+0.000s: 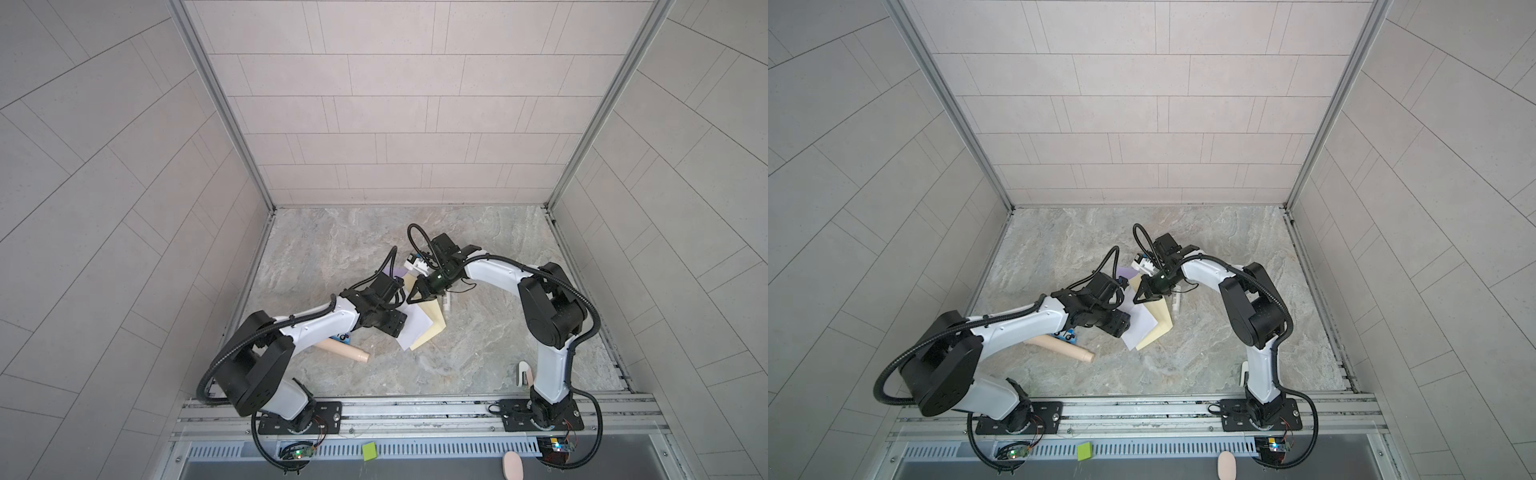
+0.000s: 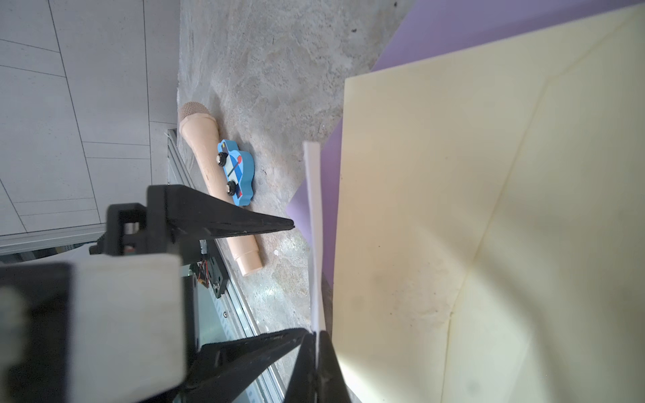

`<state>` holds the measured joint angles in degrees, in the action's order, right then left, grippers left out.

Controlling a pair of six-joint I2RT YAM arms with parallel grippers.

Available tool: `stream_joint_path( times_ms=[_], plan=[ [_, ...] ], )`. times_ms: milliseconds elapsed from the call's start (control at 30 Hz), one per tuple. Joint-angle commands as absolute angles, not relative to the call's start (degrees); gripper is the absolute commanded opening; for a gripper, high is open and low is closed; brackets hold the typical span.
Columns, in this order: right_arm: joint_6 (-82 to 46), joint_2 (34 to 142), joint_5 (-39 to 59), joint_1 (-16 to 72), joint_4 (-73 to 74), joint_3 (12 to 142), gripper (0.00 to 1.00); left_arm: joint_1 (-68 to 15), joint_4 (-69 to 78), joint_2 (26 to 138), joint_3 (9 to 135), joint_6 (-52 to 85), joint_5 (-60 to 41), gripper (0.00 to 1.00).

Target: Place the letter into the envelope and seal it

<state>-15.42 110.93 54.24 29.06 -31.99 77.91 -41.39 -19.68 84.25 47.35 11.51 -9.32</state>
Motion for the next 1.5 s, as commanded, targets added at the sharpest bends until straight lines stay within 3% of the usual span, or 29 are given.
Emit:
stream_joint_path(
  times_ms=[0,200,600,933,1167,1467],
  plan=[
    [-14.8,107.4,55.9,28.7,-34.6,80.5,0.01,-41.7,-23.7,81.3,50.5,7.2,-10.3,0.86],
    [-16.5,104.2,59.1,27.4,-35.8,83.0,0.0,-41.7,-27.1,78.5,53.6,1.7,-8.5,1.0],
    [-14.2,102.5,65.3,27.0,-42.6,85.7,0.02,-41.8,-27.1,75.5,56.7,-5.1,-3.3,1.0],
    [-14.1,102.6,68.1,27.0,-42.5,85.1,0.03,-44.4,-26.4,76.7,56.6,-8.6,-7.2,0.99],
    [-14.9,102.7,68.0,27.1,-42.4,85.9,0.04,-45.1,-26.3,77.5,57.5,-7.6,-9.8,0.79],
    [-15.6,102.0,67.3,26.2,-41.7,86.8,0.11,-45.1,-25.9,77.3,57.7,-4.0,-9.9,0.21]
  ],
)
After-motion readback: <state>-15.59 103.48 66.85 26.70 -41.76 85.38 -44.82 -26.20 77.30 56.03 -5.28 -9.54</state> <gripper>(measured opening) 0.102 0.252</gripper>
